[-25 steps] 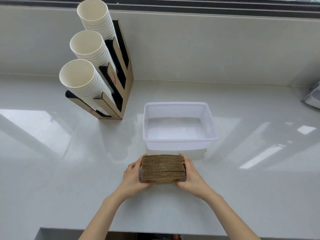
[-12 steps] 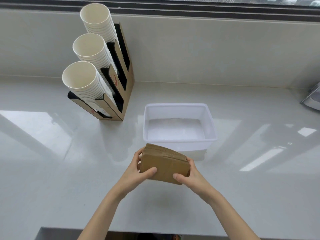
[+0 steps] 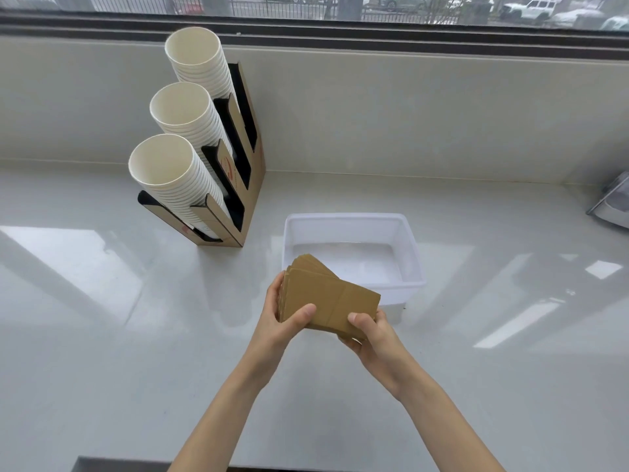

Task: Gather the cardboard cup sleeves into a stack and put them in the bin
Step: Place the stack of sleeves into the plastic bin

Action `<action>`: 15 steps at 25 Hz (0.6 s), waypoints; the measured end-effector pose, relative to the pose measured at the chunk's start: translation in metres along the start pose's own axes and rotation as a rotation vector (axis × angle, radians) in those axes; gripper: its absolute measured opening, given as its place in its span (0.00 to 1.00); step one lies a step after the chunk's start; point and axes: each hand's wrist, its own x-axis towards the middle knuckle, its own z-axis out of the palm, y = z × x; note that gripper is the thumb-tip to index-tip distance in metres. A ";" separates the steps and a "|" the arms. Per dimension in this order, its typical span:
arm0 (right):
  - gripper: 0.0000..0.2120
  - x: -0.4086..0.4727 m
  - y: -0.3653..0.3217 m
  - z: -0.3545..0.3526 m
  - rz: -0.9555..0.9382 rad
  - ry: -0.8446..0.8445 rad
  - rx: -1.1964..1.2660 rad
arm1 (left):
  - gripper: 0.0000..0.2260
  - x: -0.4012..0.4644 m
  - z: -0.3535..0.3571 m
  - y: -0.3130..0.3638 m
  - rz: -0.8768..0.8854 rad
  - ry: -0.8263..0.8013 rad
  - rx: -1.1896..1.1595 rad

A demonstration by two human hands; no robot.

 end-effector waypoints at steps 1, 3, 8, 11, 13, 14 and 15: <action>0.43 0.001 -0.001 0.001 -0.006 -0.008 0.023 | 0.39 0.000 0.001 0.001 0.014 -0.001 -0.033; 0.43 0.003 -0.003 0.003 -0.009 -0.009 0.037 | 0.38 0.001 0.005 0.005 0.026 0.004 -0.098; 0.40 0.002 -0.010 0.000 0.032 -0.080 -0.164 | 0.35 0.007 -0.004 0.011 -0.022 0.010 -0.157; 0.38 -0.003 -0.020 -0.004 0.092 -0.113 -0.325 | 0.36 0.009 -0.010 0.009 -0.080 -0.020 -0.128; 0.36 -0.005 -0.029 -0.007 0.118 -0.117 -0.445 | 0.37 0.012 -0.012 0.008 -0.106 -0.018 -0.118; 0.35 -0.004 -0.033 -0.009 0.123 -0.121 -0.493 | 0.38 0.014 -0.014 0.008 -0.115 -0.014 -0.115; 0.34 -0.004 -0.038 -0.009 0.127 -0.142 -0.517 | 0.38 0.016 -0.015 0.009 -0.124 -0.014 -0.112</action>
